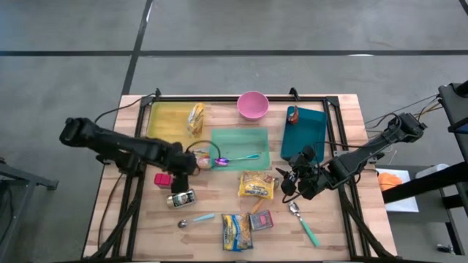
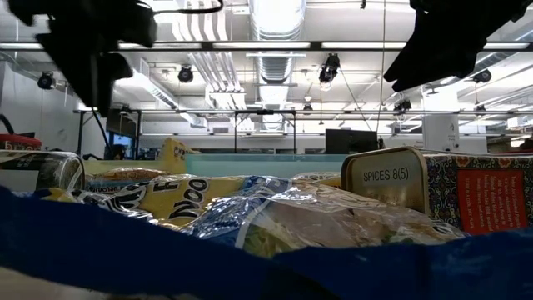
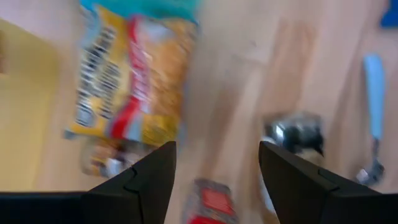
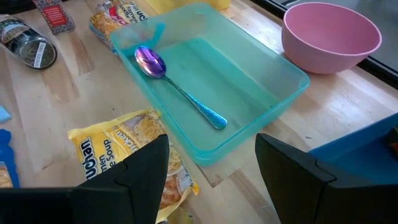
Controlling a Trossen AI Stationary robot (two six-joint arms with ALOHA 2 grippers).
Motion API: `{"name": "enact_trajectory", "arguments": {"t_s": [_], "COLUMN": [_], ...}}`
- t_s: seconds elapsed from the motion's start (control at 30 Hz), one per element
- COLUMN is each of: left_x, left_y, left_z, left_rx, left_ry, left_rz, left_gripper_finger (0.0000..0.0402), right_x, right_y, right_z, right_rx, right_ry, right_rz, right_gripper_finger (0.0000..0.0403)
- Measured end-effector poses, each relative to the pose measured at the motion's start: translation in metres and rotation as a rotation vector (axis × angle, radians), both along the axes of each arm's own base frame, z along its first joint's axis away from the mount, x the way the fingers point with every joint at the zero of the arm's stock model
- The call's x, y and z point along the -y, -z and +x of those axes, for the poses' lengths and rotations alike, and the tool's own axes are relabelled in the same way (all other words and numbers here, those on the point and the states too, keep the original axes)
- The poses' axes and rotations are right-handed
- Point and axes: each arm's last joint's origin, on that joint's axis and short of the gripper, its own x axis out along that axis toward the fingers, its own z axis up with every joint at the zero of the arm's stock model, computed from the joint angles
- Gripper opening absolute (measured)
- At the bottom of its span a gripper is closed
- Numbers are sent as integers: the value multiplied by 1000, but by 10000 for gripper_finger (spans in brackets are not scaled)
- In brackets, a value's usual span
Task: Pick & Place Food Item
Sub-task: Put the gold seasoning bottle into the blue bin
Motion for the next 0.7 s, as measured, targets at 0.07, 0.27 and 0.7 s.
{"name": "enact_trajectory", "arguments": {"t_s": [0.07, 0.27, 0.7], "left_x": [8, 33, 90], "left_y": [4, 11, 15], "left_z": [-4, -13, -41], "left_rx": [-15, -11, 283], "left_ry": [0, -4, -309], "left_rz": [-12, -30, 24], "left_gripper_finger": [237, 237, 237], "right_x": [0, 0, -1], "right_y": [0, 0, 0], "right_z": [0, 0, 0], "right_rx": [3, 7, 1], "right_ry": [3, 7, -1], "right_rz": [5, 18, 29], "right_gripper_finger": [237, 237, 237]}}
